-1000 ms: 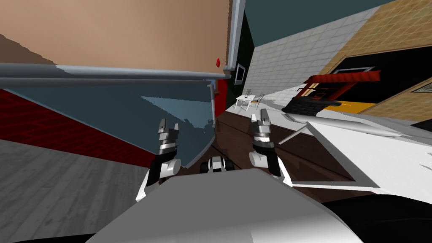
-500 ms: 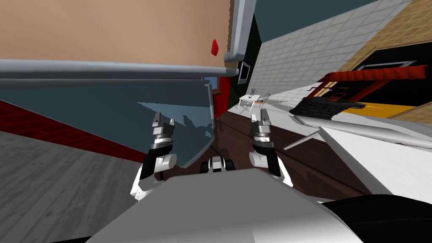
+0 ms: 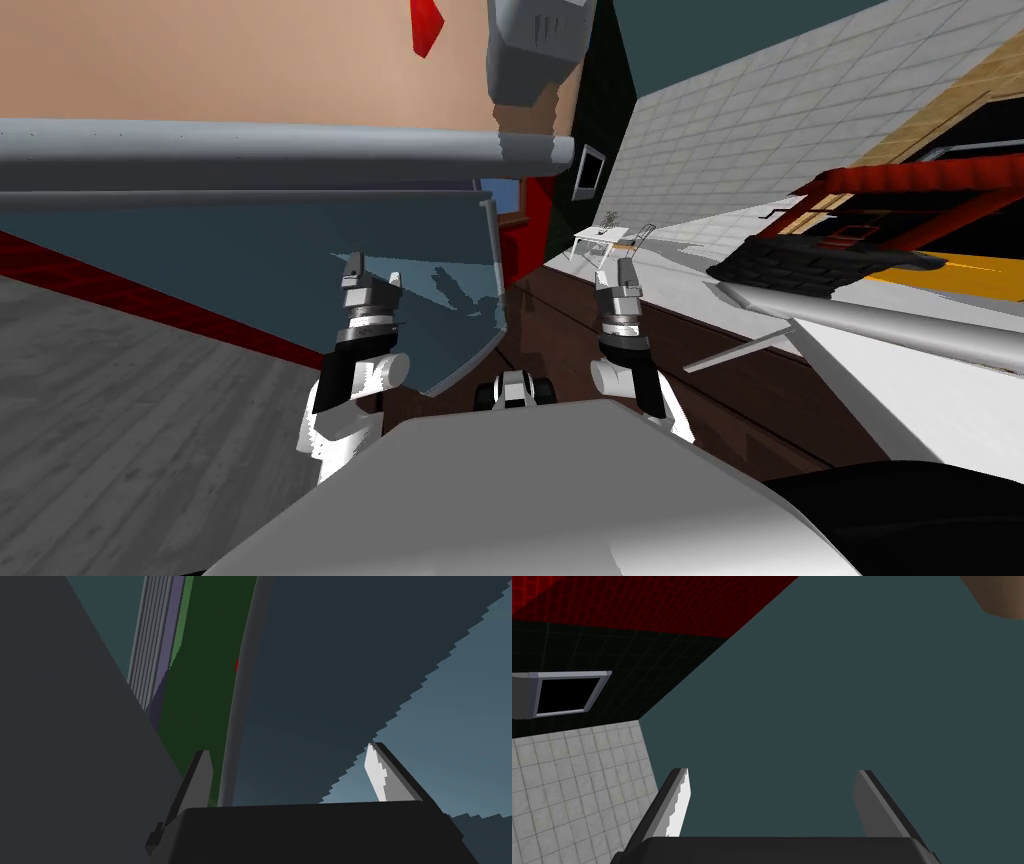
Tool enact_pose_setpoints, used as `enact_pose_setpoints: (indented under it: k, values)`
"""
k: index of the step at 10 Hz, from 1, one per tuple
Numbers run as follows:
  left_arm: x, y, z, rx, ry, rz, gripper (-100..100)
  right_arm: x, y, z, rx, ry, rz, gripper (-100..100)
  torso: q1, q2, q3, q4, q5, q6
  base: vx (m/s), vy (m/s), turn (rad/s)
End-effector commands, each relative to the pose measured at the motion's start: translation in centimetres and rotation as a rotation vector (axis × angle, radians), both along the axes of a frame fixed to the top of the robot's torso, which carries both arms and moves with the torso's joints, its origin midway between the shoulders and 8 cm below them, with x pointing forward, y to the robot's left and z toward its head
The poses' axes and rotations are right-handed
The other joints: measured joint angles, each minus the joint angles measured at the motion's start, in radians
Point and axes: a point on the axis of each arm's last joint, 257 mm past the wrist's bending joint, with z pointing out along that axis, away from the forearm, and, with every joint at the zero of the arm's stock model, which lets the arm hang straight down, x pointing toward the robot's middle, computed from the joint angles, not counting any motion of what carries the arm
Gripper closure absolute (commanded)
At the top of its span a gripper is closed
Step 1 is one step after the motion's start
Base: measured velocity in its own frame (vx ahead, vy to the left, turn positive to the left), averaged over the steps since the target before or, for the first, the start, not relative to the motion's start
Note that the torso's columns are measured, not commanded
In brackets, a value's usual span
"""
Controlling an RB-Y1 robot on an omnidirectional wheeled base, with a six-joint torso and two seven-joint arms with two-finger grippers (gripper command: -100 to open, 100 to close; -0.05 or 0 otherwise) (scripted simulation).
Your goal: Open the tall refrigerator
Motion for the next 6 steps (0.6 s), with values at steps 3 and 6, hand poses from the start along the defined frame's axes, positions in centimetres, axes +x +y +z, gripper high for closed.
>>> enact_pose_setpoints:
  k: [3, 6]
  values:
    - [0.8, 1.9, 2.3, -0.009, -0.004, 0.04, -100, 0.0, 0.0, 0.0, 0.0, 0.0, 0.0, 0, -0.002, 0.001, 0.0, 0.0, 0.0, -0.001, 0.047, -0.12, 0.099]
    - [0.9, 3.6, 4.8, -0.022, -0.024, 0.075, -100, 0.0, 0.0, 0.0, 0.0, 0.0, 0.0, 0, -0.002, 0.001, 0.001, 0.0, 0.0, 0.0, 0.05, -0.144, 0.112]
